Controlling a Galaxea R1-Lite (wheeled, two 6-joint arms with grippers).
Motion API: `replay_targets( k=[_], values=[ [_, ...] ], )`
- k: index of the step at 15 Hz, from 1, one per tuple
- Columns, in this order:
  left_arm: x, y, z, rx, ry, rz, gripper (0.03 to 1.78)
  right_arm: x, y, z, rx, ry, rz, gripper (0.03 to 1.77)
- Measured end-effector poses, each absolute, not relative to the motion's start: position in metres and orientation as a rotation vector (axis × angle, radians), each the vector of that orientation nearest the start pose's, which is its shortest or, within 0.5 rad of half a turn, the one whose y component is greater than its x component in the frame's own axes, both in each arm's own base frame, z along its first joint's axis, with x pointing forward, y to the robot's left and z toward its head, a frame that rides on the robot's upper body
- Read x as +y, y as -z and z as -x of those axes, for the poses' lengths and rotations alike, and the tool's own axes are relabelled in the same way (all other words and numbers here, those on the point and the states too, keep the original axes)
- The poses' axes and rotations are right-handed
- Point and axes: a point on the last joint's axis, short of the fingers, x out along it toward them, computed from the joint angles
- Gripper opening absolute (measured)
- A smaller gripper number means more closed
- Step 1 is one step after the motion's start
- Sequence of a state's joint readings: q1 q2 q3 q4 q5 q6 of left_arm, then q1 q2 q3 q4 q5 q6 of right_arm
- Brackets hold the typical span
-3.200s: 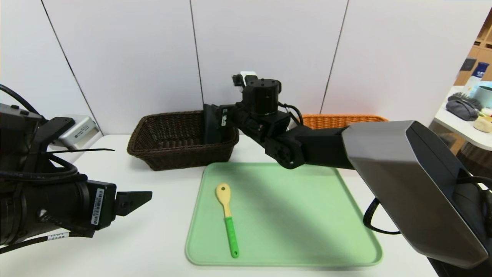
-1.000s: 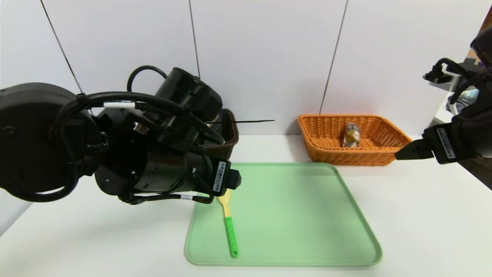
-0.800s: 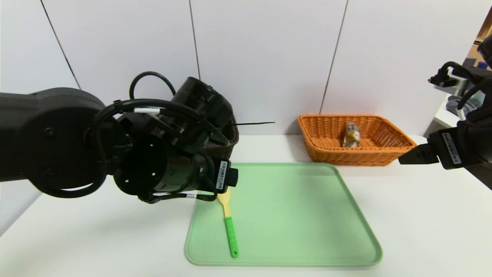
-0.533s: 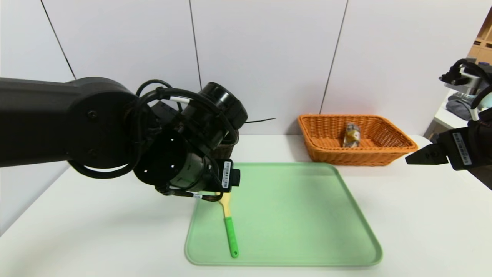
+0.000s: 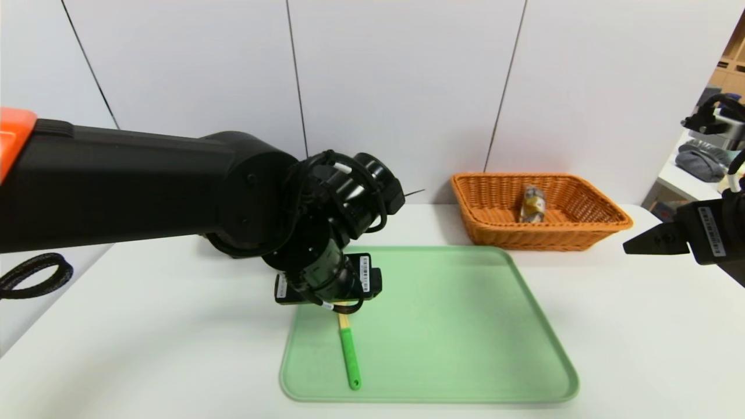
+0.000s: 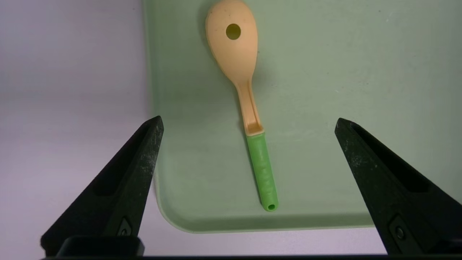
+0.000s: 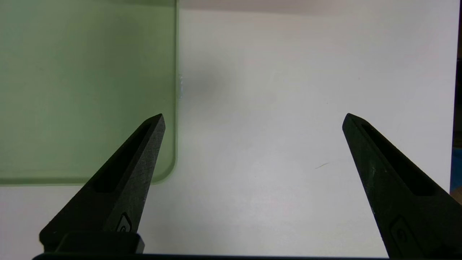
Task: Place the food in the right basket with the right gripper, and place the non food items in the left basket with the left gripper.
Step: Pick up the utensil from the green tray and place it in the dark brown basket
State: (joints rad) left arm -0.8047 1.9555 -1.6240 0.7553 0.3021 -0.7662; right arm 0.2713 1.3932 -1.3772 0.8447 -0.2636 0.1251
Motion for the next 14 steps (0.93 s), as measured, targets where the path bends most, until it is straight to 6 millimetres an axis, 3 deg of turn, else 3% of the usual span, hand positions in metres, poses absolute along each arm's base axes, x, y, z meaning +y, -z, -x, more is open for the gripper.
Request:
replay_targets(
  k=[14],
  values=[
    [-0.262, -0.167, -0.261, 1.135, 0.010, 0.146, 1.69, 0.046, -0.287, -0.183, 0.843, 0.022, 0.103, 1.69]
  ],
)
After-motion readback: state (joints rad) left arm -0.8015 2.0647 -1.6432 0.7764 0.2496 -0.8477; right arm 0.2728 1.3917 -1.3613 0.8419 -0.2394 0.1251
